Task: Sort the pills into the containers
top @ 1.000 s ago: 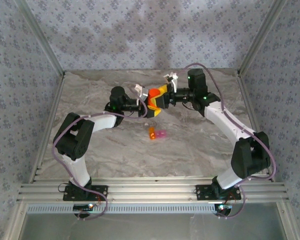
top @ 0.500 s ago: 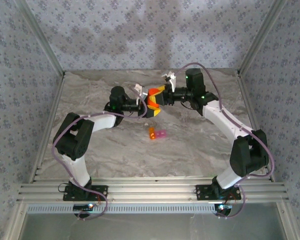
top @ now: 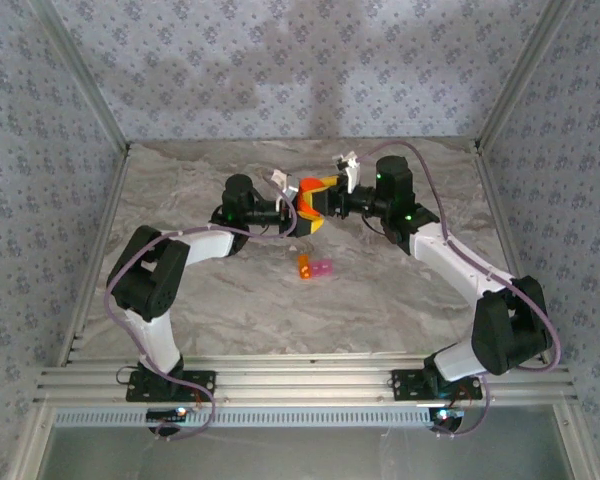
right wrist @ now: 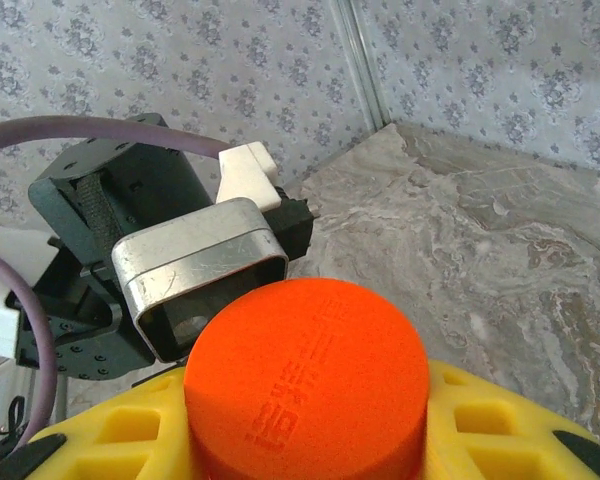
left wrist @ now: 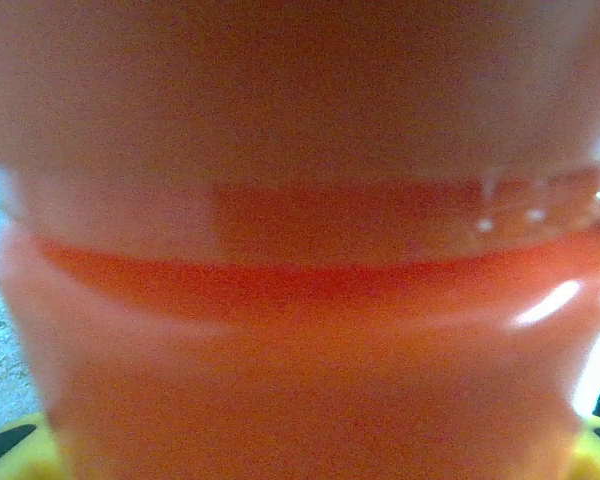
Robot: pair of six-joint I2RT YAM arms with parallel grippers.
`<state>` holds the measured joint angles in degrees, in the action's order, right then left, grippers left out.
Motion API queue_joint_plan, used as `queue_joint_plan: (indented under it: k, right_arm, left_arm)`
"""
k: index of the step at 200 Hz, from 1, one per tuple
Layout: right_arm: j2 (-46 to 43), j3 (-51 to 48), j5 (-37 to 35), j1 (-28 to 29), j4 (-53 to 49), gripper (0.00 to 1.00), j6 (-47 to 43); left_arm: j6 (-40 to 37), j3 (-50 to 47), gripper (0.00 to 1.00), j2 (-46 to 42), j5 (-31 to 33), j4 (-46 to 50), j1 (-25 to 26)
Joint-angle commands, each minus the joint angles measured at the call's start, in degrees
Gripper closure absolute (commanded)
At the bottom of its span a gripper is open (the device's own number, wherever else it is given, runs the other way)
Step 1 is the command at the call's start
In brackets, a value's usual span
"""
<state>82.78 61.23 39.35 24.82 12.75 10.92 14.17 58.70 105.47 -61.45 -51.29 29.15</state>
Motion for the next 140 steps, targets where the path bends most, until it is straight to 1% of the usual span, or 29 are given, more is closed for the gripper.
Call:
queue_joint_plan:
  k: [1, 15, 27, 29, 31, 33, 34, 35, 36, 38, 46, 96, 123, 140]
  right_arm:
    - [-1.3, -0.7, -2.8, 0.7, 0.9, 0.83, 5.0]
    - [-1.5, -0.9, -3.2, 0.9, 1.3, 0.83, 5.0]
    - [-1.4, -0.9, -3.9, 0.9, 1.2, 0.84, 4.9]
    - [-1.4, -1.0, -4.1, 0.9, 1.2, 0.84, 4.8]
    - [-1.5, -1.0, -4.3, 0.8, 1.1, 0.84, 4.8]
    - [-1.5, -1.1, -4.5, 0.8, 1.2, 0.84, 4.7]
    - [-1.5, -1.1, -4.7, 0.7, 1.2, 0.84, 4.7]
    - [-1.5, -1.1, -4.7, 0.7, 1.2, 0.84, 4.8]
    - [-1.5, -1.1, -4.9, 0.7, 1.2, 0.85, 4.8]
    - [-1.6, -1.2, -5.1, 0.6, 1.2, 0.85, 4.8]
    - [-1.5, -1.4, -5.5, 0.2, 1.4, 0.85, 4.9]
    - [-1.8, -4.2, -8.2, -3.2, 3.8, 0.86, 6.1]
    - [-2.9, -7.1, -12.0, -5.0, 5.1, 0.86, 5.1]
    - [-3.8, -9.7, -14.8, -6.5, 5.9, 0.86, 4.1]
  left_arm:
    - [-5.2, 0.1, 0.93, -3.3, 1.9, -2.9, 0.6]
    - [-5.7, -0.2, 0.85, -3.6, 3.0, -2.6, 0.8]
    - [-6.2, -0.3, 0.72, -3.8, 4.2, -2.2, 1.0]
    - [-6.4, -0.4, 0.64, -3.8, 4.4, -2.0, 1.0]
    - [-6.5, -0.4, 0.53, -3.9, 4.5, -1.9, 1.0]
    - [-6.6, -0.4, 0.32, -3.9, 4.7, -1.7, 1.1]
    - [-6.7, -0.4, 0.17, -3.9, 4.8, -1.6, 1.1]
    - [-6.7, -0.4, 0.09, -3.9, 4.8, -1.5, 1.0]
    - [-6.9, -0.5, 0.05, -3.9, 4.9, -1.4, 1.1]
    - [-7.1, -0.5, 0.02, -4.0, 5.0, -1.2, 1.1]
    - [-7.8, -0.8, 0.01, -4.3, 5.6, -0.5, 1.1]
    - [-13.8, -4.9, 0.01, -7.2, 6.2, 2.9, 1.0]
    - [-15.1, -7.2, 0.01, -8.9, 6.5, 3.9, 0.4]
    - [-14.9, -8.8, 0.01, -9.9, 8.1, 3.0, 0.1]
